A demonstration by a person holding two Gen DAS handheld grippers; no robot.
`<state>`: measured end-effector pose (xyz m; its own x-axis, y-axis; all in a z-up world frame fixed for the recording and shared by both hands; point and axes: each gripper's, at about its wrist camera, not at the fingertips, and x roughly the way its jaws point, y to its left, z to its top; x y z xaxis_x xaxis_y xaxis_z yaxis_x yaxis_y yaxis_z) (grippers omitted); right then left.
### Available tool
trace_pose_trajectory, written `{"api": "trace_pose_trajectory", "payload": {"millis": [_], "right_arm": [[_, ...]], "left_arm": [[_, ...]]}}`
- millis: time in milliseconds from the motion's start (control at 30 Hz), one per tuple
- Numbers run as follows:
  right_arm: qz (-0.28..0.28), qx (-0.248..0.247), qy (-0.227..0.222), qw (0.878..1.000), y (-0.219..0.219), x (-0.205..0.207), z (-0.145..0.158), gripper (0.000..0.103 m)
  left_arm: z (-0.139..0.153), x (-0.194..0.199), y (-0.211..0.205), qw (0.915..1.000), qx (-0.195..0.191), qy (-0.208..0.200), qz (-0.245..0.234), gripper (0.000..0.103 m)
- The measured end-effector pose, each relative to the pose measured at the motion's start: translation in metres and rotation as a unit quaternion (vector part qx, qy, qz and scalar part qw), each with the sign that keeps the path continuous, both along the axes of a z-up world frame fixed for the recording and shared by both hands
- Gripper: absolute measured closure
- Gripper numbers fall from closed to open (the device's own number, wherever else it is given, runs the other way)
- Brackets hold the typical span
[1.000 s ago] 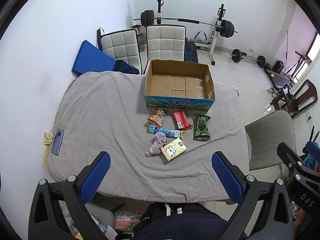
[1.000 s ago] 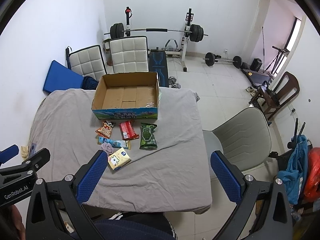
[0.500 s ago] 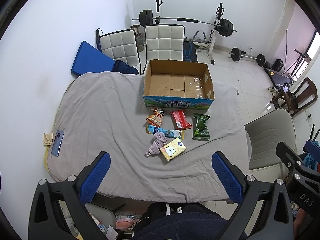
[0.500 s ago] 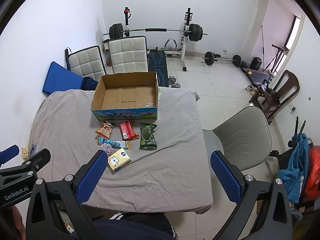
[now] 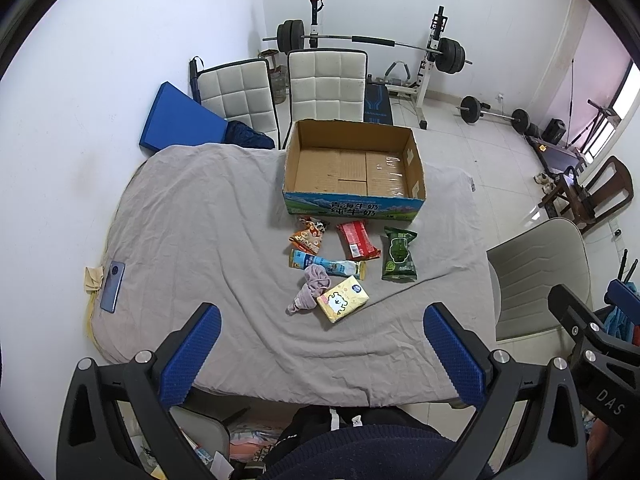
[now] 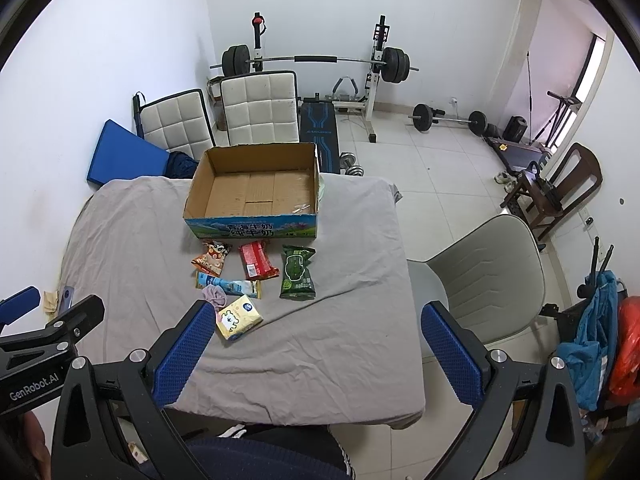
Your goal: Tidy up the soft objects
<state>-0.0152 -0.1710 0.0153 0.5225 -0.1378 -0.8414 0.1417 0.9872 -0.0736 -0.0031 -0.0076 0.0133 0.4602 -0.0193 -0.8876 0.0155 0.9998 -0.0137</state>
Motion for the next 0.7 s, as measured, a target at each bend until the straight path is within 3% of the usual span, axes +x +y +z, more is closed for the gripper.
{"api": "trace_pose_trajectory", "payload": {"millis": [700], "right_arm": [[0.007,0.0,0.003,1.0,-0.0027,0.0049,-0.003,0.0]], "left_arm": [[-0.0049,0.0039,0.0003,1.0,-0.006,-0.001,0.003,0.0]]}}
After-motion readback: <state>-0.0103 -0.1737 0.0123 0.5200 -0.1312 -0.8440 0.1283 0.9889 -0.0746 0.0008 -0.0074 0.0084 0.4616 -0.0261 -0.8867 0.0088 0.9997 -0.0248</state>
